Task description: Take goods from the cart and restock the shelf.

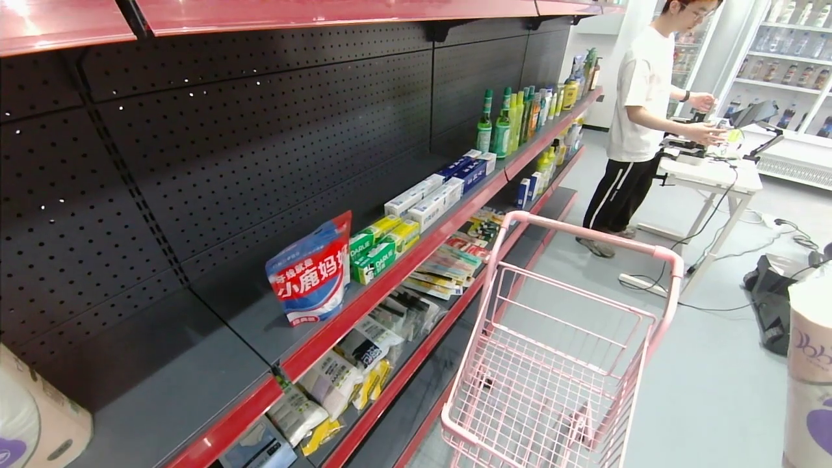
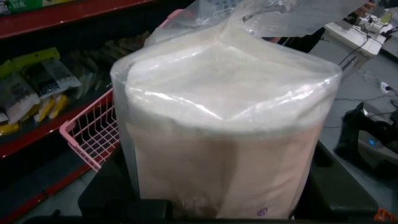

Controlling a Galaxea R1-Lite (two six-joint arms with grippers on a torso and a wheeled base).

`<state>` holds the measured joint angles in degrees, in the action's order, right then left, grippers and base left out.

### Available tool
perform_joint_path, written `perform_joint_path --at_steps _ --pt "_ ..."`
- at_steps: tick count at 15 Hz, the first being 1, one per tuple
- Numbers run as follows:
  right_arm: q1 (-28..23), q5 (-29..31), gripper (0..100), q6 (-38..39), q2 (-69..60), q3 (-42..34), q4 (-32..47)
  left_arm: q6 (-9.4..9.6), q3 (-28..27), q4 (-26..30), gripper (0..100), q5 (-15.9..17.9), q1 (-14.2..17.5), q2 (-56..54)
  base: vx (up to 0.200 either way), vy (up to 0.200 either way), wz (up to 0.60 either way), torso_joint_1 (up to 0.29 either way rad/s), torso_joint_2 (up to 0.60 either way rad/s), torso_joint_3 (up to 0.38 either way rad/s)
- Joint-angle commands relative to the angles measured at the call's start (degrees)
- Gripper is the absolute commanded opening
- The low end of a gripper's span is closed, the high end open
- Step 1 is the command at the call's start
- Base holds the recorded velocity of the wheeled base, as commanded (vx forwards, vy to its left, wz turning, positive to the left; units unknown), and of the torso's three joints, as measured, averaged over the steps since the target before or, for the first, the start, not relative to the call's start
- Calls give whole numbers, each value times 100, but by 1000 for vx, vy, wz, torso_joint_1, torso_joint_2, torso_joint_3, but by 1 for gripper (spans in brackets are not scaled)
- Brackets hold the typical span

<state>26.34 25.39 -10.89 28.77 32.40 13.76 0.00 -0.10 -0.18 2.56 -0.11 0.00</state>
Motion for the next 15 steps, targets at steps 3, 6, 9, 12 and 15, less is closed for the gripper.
perform_joint_path --at_steps 3,6,9,12,15 --pt "-6 10 0 -54 41 -6 4 0 1 1 100 -1 2 9 0 0 0 50 -120 -62" --pt "-6 36 0 -89 85 -6 4 0 1 -8 100 -1 2 9 0 0 200 -1 -1 1" --pt "-6 18 0 -89 120 -6 4 0 1 1 100 -1 -7 9 0 0 600 4 -4 4" --pt "-6 10 0 -89 129 -59 4 0 1 1 100 -1 2 9 0 0 600 9 6 -4" --pt "-6 10 0 -89 129 -103 -5 0 1 -8 100 -1 -7 9 0 0 600 2 -1 1"
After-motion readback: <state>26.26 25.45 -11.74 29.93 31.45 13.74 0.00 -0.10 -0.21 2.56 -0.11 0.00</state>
